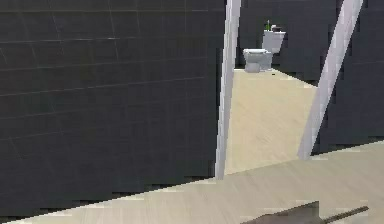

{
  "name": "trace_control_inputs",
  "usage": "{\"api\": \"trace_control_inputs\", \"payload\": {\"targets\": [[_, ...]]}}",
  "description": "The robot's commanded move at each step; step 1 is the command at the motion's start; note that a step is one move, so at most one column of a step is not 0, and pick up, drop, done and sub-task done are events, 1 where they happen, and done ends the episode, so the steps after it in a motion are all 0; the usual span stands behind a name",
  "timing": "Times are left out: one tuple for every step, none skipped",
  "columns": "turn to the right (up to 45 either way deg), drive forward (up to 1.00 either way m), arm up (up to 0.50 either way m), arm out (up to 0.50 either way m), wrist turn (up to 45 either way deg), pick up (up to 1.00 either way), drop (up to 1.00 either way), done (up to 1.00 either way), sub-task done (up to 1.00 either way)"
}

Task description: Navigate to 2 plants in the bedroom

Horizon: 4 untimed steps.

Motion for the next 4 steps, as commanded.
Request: {"api": "trace_control_inputs", "payload": {"targets": [[0.0, 0.5, 0.0, 0.0, 0.0, 0.0, 0.0, 0.0, 0.0], [-45.0, 0.0, 0.0, 0.0, 0.0, 0.0, 0.0, 0.0, 0.0], [-45.0, 0.0, 0.0, 0.0, 0.0, 0.0, 0.0, 0.0, 0.0], [-3.0, 0.0, 0.0, 0.0, 0.0, 0.0, 0.0, 0.0, 0.0]]}}
